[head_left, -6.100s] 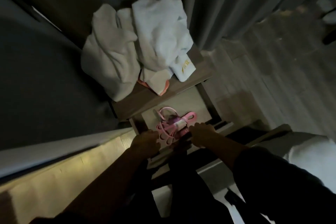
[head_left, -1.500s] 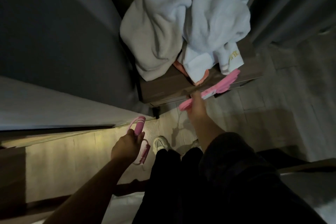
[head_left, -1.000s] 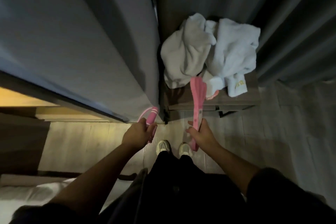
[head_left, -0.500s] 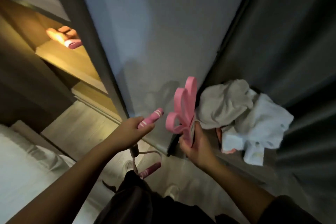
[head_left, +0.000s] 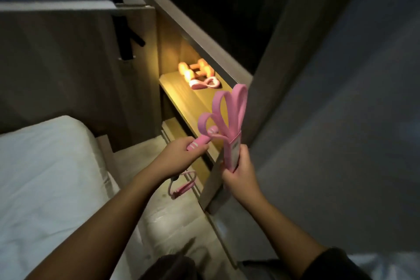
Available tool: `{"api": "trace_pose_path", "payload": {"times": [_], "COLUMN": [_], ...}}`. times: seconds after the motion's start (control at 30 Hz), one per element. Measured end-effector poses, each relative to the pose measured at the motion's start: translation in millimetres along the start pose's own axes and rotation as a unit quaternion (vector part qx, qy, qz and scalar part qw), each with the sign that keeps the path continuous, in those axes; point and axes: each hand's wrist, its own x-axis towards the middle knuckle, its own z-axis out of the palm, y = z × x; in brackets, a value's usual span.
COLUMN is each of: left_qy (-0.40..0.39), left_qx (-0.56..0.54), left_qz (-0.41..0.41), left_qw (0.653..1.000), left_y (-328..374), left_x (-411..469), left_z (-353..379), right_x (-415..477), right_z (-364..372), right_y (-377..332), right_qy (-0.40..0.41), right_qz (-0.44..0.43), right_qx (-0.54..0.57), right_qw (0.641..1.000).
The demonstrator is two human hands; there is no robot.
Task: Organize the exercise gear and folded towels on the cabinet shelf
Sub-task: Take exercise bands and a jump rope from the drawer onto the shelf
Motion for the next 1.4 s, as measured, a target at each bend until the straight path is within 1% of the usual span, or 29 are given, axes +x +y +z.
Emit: {"api": "trace_pose_path", "payload": {"times": [0.13, 0.23, 0.33, 0.4, 0.5, 0.6, 0.7, 0.8, 1.0, 1.2, 1.4], "left_qy": [0.030, 0.035, 0.064, 0.073, 0.069, 0.070, 0.055, 0.032, 0.001, -0.064, -0.115], "left_qx": [-0.013, -0.026, -0.034, -0.034, -0.047, -0.040, -0.026, -0.019, 0.020, 0.057, 0.153], "left_qz": [-0.027, -0.052, -0.075, -0.092, -0.108, -0.109, -0.115, -0.137, -0.156, -0.128, -0.074], "left_qw": [0.999, 0.998, 0.995, 0.992, 0.991, 0.991, 0.991, 0.990, 0.988, 0.988, 0.979], "left_y": [-18, -34, -52, -62, -75, -84, -95, -109, -141, -195, -267], "left_x": [35, 56, 84, 106, 143, 185, 234, 276, 335, 403, 450], "left_z": [-43, -67, -87, -96, -108, -122, -134, -148, -181, -209, -211], "right_x": [55, 86, 120, 146, 188, 231, 279, 319, 366, 412, 445], "right_z": [39, 65, 91, 106, 128, 141, 147, 153, 176, 210, 263], "right_y": [-28, -34, -27, -19, -8, 3, 16, 28, 49, 78, 123], "right_qy": [-0.005, -0.026, -0.061, -0.072, -0.075, -0.059, -0.037, -0.028, -0.060, -0.020, 0.052], "right_qz": [-0.031, -0.015, -0.006, 0.004, 0.028, 0.041, 0.039, 0.056, 0.076, 0.099, 0.103], "right_qx": [0.009, 0.027, 0.029, 0.035, 0.030, 0.025, 0.011, -0.007, -0.063, -0.078, -0.069], "right_qw": [0.999, 0.999, 0.998, 0.997, 0.996, 0.997, 0.999, 0.998, 0.993, 0.992, 0.991]}}
